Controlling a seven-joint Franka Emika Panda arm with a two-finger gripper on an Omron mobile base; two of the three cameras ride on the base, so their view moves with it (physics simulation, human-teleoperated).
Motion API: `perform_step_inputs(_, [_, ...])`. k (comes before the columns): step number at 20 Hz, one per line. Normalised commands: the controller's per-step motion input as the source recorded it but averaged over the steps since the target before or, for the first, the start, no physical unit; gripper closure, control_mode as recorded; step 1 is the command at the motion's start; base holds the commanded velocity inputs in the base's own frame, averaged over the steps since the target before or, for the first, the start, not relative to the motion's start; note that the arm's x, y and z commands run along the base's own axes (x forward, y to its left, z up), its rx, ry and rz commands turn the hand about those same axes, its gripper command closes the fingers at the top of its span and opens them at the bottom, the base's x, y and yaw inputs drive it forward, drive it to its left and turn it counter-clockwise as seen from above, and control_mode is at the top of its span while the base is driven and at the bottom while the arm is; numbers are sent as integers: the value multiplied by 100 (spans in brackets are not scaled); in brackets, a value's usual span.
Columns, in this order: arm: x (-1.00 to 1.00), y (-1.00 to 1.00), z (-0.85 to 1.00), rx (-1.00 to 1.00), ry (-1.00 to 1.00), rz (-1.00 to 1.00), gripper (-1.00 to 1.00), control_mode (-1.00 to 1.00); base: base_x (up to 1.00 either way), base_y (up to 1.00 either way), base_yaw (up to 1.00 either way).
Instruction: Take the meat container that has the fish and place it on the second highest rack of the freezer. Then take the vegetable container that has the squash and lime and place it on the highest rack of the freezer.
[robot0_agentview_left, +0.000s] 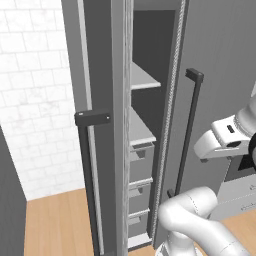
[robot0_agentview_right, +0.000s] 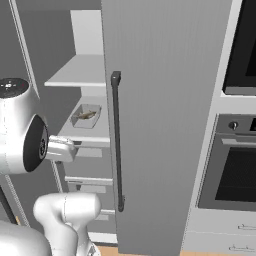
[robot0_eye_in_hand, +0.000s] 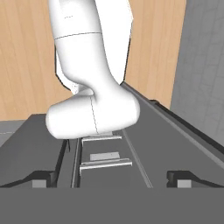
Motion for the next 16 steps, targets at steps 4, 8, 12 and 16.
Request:
perform_step_inputs(4, [0,0,0,0,0,0,-100,100,-29,-11,0])
perform_step_inputs(8, [0,0,0,0,0,0,-100,100,-44,-48,19])
perform_step_inputs(12, [0,0,0,0,0,0,-100,100,-49,-90,36])
perform_step_inputs(16, [0,0,0,0,0,0,-100,100,-52,-100,33])
